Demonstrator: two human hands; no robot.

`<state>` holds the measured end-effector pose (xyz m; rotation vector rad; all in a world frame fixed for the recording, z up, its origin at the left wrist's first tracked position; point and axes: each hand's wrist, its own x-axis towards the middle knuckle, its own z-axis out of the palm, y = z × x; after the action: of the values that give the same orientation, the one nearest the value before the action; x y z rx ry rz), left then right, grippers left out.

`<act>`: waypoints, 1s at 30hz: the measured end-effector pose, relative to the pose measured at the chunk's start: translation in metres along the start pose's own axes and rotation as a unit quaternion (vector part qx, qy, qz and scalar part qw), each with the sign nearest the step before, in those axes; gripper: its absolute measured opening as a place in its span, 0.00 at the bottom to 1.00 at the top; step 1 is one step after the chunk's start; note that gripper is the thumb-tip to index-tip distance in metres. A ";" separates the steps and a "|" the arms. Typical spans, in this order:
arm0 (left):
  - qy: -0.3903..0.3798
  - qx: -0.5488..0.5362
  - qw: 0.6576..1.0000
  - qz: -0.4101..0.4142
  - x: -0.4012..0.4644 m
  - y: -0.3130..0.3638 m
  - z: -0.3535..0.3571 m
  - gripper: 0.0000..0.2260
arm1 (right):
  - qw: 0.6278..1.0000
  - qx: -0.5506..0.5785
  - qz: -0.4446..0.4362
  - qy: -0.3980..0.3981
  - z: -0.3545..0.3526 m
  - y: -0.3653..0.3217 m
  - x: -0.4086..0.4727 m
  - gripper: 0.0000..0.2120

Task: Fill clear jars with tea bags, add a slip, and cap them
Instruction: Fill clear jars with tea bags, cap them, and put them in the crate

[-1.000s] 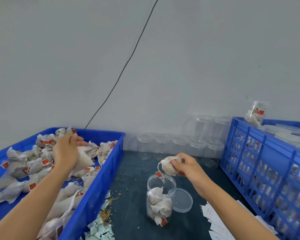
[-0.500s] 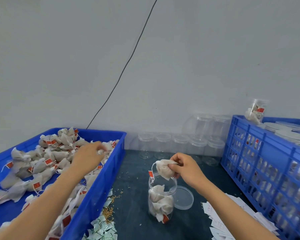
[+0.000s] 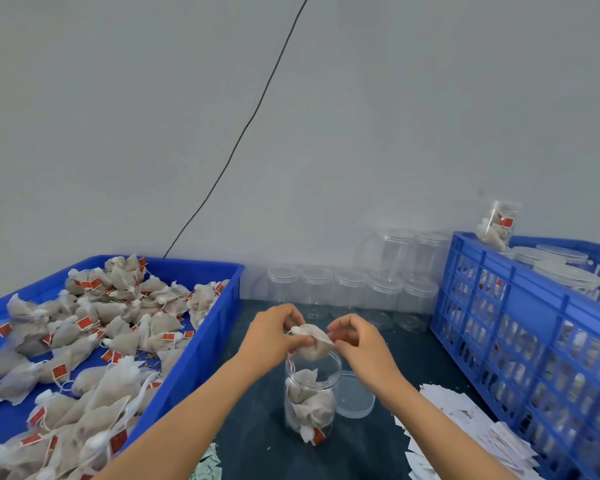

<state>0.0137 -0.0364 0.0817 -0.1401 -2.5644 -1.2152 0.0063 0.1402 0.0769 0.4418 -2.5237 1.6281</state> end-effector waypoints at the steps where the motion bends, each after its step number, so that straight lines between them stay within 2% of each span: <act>1: 0.019 0.020 1.000 0.001 0.000 0.002 0.000 0.13 | 1.000 -0.002 -0.001 0.014 -0.001 0.000 0.000 0.13; 3: 0.015 0.053 0.998 0.011 0.002 0.007 0.000 0.13 | 0.999 -0.002 -0.003 0.045 -0.003 -0.001 0.002 0.15; 5: -0.026 0.106 0.993 0.034 0.004 0.014 0.003 0.10 | 0.998 -0.005 -0.014 0.057 -0.003 -0.003 0.001 0.15; 7: -0.088 0.204 0.972 0.072 0.005 0.020 0.008 0.08 | 0.998 -0.022 -0.034 0.050 -0.002 -0.004 -0.002 0.16; 9: -0.178 0.289 0.936 0.092 0.004 0.026 0.014 0.11 | 0.997 -0.045 -0.056 0.039 0.001 -0.005 -0.005 0.17; 13: -0.321 0.365 0.873 0.029 0.001 0.036 0.022 0.09 | 0.996 -0.056 -0.065 0.028 0.005 -0.004 -0.009 0.17; 16: -0.364 0.369 0.855 0.001 0.000 0.044 0.017 0.16 | 0.996 -0.049 -0.063 0.034 0.008 -0.005 -0.009 0.16; 18: -0.325 0.344 0.881 0.027 -0.008 0.044 0.013 0.18 | 0.997 -0.033 -0.064 0.041 0.009 -0.005 -0.010 0.16; 19: -0.273 0.328 0.903 0.049 -0.016 0.040 0.012 0.18 | 0.996 -0.027 -0.069 0.047 0.008 -0.005 -0.011 0.17; 22: -0.041 0.232 0.969 0.076 -0.048 0.014 0.008 0.19 | 0.990 -0.023 -0.107 0.084 0.006 -0.005 -0.017 0.18; 24: 0.062 0.221 0.973 0.038 -0.072 -0.009 0.005 0.20 | 0.986 -0.011 -0.134 0.099 0.008 -0.007 -0.023 0.18; 26: 0.064 0.263 0.962 -0.032 -0.095 -0.032 0.006 0.20 | 0.983 0.010 -0.155 0.096 0.012 -0.010 -0.031 0.19; 28: 0.015 0.315 0.944 -0.100 -0.111 -0.049 0.006 0.17 | 0.981 0.028 -0.167 0.089 0.019 -0.011 -0.037 0.19; 30: -0.033 0.352 0.922 -0.158 -0.123 -0.058 0.002 0.21 | 0.981 0.034 -0.168 0.090 0.024 -0.009 -0.042 0.20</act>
<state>0.1183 -0.0670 -0.0001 0.4066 -2.9821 -0.2969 0.0510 0.1223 0.0646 0.6546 -2.1308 1.5496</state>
